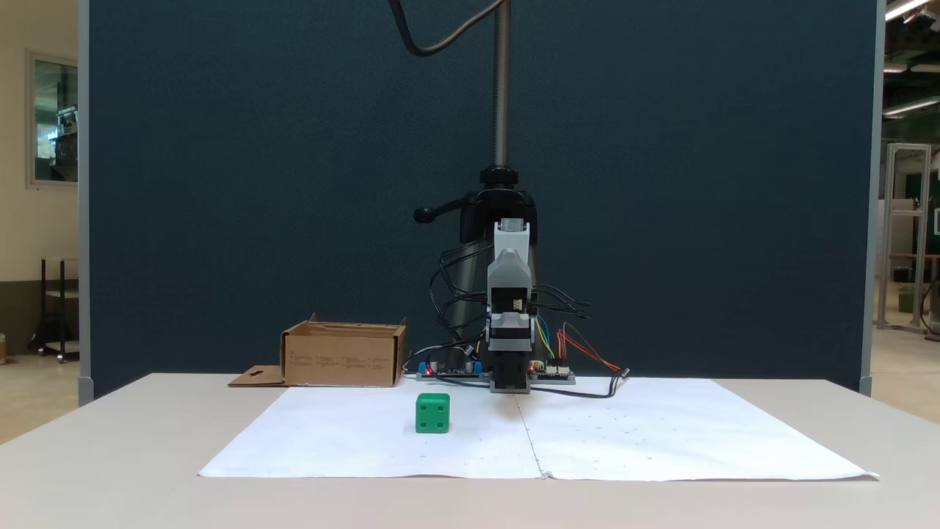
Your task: Grasp a green dice and put it in the bin.
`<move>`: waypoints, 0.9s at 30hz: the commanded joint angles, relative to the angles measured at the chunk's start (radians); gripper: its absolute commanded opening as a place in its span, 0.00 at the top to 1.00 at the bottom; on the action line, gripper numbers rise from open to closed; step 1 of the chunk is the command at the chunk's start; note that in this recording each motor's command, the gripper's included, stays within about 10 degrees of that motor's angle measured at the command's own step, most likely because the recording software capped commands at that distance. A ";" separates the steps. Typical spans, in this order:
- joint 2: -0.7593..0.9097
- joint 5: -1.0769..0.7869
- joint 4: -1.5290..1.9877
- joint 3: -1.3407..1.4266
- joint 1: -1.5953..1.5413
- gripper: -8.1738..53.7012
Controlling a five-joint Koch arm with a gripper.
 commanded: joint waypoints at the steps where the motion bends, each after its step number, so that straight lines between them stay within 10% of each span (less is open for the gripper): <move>1: 0.112 0.009 -0.175 0.071 0.000 0.14; 27: 0.112 0.009 -0.186 0.071 0.000 0.14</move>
